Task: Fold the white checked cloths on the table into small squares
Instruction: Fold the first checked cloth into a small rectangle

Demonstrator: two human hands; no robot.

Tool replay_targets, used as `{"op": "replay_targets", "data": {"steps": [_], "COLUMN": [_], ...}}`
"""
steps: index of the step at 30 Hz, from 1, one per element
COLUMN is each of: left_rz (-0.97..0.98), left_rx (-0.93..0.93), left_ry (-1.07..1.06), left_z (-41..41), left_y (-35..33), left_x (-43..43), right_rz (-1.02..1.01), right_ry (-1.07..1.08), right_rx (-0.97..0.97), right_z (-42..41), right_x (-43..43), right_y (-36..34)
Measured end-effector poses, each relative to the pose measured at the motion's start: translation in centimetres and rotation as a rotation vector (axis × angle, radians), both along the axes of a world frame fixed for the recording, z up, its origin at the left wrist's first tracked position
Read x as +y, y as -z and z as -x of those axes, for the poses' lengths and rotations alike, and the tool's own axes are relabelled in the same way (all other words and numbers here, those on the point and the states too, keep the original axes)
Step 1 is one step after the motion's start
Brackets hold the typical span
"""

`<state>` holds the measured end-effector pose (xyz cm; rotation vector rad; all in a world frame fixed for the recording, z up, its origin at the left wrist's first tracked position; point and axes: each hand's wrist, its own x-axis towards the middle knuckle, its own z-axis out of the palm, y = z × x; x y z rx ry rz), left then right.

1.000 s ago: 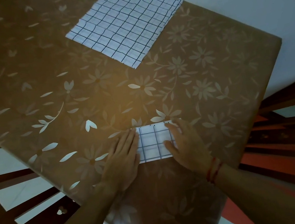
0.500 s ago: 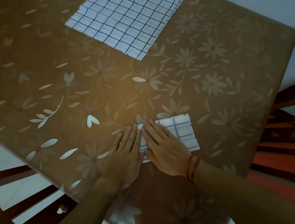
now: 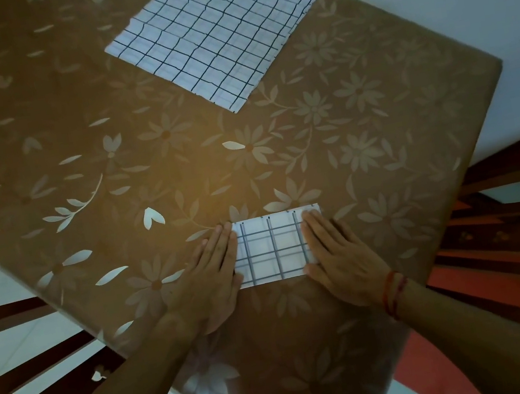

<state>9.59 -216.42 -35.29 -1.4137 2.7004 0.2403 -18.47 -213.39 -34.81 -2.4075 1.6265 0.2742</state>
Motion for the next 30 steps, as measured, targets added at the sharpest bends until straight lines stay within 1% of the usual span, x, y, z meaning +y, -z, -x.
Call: {"op": "replay_targets", "data": {"steps": [4, 13, 17, 21, 26, 30], "left_rz": [-0.009, -0.003, -0.005, -0.013, -0.021, 0.006], "left_rx": [-0.012, -0.032, -0.034, -0.02, -0.002, -0.009], "left_ry": [0.001, 0.003, -0.003, -0.012, -0.031, -0.036], "left_z": [0.1, 0.2, 0.3, 0.4, 0.8, 1.0], "left_y": [0.2, 0.0, -0.2, -0.5, -0.7, -1.0], "left_x": [-0.1, -0.1, -0.1, -0.1, -0.1, 0.0], "right_rz": [0.014, 0.019, 0.025, 0.073, -0.014, -0.077], "right_ry": [0.014, 0.053, 0.115, 0.156, 0.203, 0.217], "right_rx": [0.045, -0.016, -0.09, -0.199, -0.197, -0.136], "right_z": [3.1, 2.6, 1.8, 0.5, -1.4, -1.7], "right_x": [0.7, 0.6, 0.0, -2.2, -5.6, -7.6], "right_y": [-0.4, -1.4, -2.3, -3.3, -4.1, -4.8]}}
